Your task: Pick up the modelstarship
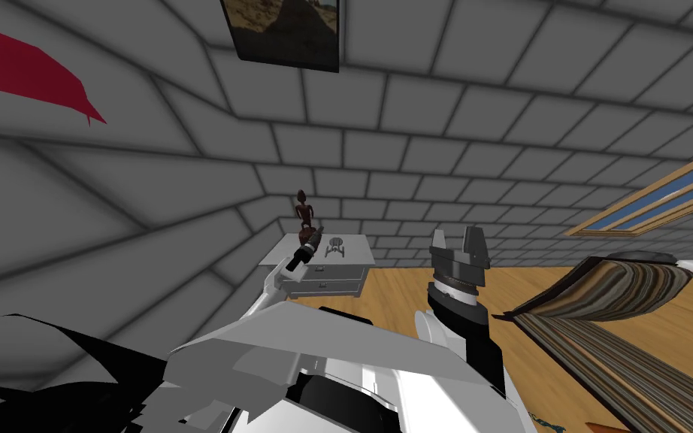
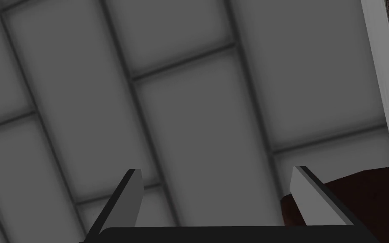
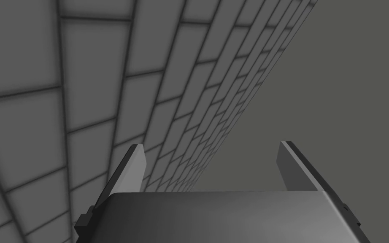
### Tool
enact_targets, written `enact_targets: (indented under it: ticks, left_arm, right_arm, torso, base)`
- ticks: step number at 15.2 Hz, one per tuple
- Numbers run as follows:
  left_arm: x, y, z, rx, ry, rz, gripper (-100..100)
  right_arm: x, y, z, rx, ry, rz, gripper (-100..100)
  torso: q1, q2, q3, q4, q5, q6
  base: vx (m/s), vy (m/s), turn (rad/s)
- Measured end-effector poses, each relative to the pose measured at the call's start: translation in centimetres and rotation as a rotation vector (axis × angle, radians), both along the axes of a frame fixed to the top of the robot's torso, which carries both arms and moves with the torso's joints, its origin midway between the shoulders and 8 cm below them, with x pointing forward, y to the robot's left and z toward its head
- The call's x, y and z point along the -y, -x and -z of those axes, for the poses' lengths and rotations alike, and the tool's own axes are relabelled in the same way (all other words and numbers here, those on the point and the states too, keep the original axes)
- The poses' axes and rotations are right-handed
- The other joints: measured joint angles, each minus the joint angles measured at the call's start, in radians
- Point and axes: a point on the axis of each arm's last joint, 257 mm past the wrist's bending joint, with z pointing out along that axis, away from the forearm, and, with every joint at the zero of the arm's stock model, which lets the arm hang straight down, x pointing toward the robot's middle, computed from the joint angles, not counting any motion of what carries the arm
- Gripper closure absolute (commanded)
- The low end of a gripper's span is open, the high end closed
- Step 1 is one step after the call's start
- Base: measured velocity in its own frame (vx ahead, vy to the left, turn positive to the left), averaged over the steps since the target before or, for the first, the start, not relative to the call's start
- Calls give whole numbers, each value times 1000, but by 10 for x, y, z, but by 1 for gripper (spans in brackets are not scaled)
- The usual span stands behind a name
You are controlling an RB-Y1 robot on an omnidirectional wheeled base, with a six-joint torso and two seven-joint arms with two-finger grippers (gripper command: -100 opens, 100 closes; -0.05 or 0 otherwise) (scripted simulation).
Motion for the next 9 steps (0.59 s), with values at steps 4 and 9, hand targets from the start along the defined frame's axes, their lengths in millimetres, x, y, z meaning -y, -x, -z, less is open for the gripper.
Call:
enact_targets:
  ticks: [4, 9]
  left_arm:
    - [2, -10, 26, -84, 13, -16, -100]
    - [8, -17, 61, -192, 32, -35, -100]
  right_arm:
    - [0, 0, 0, 0, 0, 0, 0]
    - [0, 0, 0, 0, 0, 0, 0]
  torso:
    - [0, 0, 0, 0, 0, 0]
    - [1, -1, -1, 0, 0, 0]
  base:
    - [-8, 28, -69]
    - [-1, 31, -66]
